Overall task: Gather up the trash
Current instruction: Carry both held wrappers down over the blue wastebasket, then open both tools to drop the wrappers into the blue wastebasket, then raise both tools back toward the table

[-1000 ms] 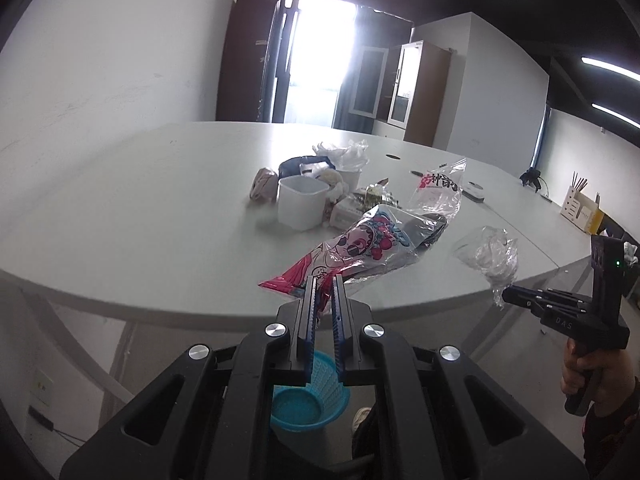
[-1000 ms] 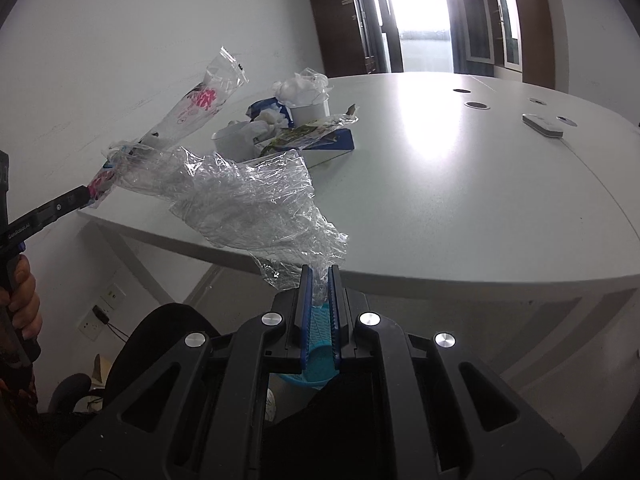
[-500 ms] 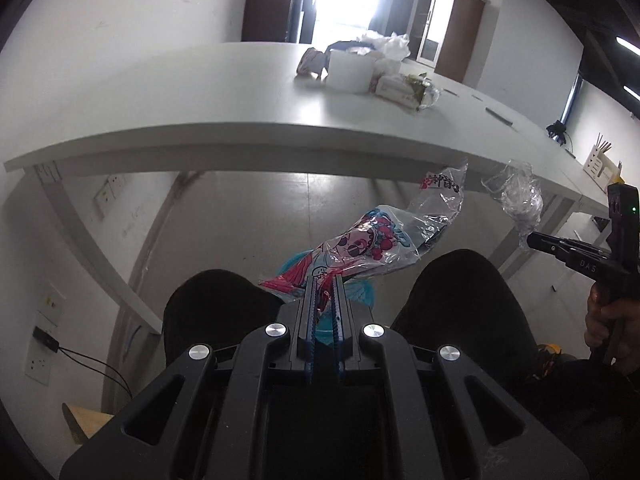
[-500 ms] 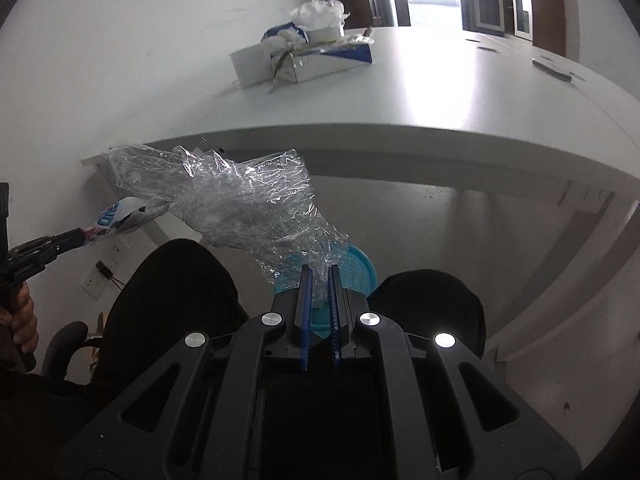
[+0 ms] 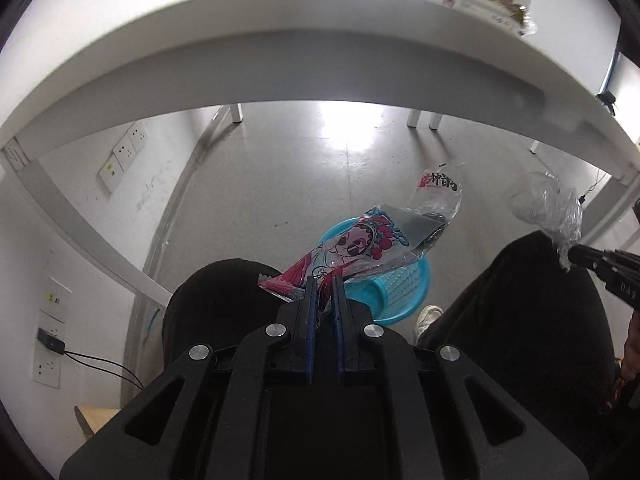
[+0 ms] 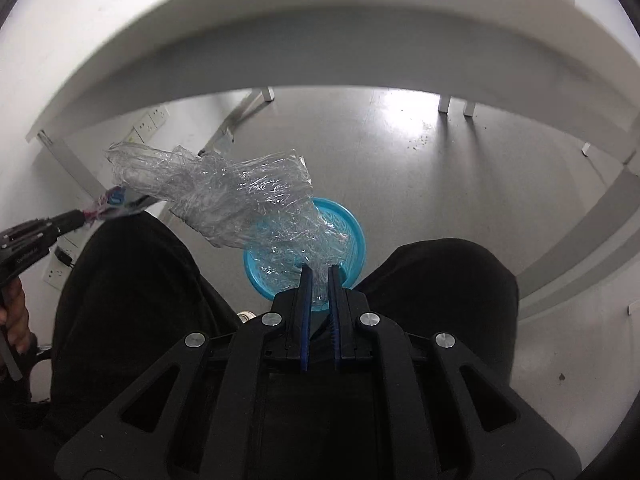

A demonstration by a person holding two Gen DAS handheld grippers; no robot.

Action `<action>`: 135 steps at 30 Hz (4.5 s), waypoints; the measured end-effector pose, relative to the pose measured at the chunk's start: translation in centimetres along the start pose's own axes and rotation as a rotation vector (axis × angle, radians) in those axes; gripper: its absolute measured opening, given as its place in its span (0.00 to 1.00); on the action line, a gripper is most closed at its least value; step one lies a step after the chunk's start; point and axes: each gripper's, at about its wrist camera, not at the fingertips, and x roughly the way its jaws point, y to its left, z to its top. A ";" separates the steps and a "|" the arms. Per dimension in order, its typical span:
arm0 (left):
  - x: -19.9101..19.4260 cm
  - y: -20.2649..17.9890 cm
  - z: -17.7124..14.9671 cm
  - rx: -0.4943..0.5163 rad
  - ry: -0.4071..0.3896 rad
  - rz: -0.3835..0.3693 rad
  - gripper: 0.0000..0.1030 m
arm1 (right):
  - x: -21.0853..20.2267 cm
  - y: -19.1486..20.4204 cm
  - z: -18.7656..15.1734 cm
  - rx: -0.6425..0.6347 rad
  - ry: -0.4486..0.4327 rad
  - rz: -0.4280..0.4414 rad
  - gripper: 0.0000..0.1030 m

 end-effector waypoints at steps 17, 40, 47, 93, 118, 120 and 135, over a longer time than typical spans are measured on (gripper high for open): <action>11.4 -0.6 3.7 -0.005 0.152 0.057 0.06 | 14.3 2.0 2.4 0.089 0.223 -0.065 0.07; 27.3 -2.8 4.4 -0.136 0.460 0.066 0.06 | 31.5 -2.6 2.4 0.289 0.542 -0.117 0.07; 31.8 -2.1 3.7 -0.168 0.561 0.049 0.06 | 35.8 -3.0 1.4 0.306 0.609 -0.123 0.07; 13.2 -2.0 2.6 -0.220 0.194 -0.068 0.68 | 14.9 2.3 1.9 0.051 0.264 0.052 0.65; -2.0 -1.6 1.4 -0.021 -0.118 -0.040 0.94 | -4.6 3.7 -0.4 -0.079 -0.058 0.150 0.87; -3.9 -1.2 1.9 -0.013 -0.156 -0.045 0.94 | -6.4 3.6 0.4 -0.071 -0.092 0.171 0.87; -10.9 -1.4 9.7 -0.029 -0.366 -0.125 0.94 | -14.0 3.8 7.7 -0.096 -0.269 0.206 0.87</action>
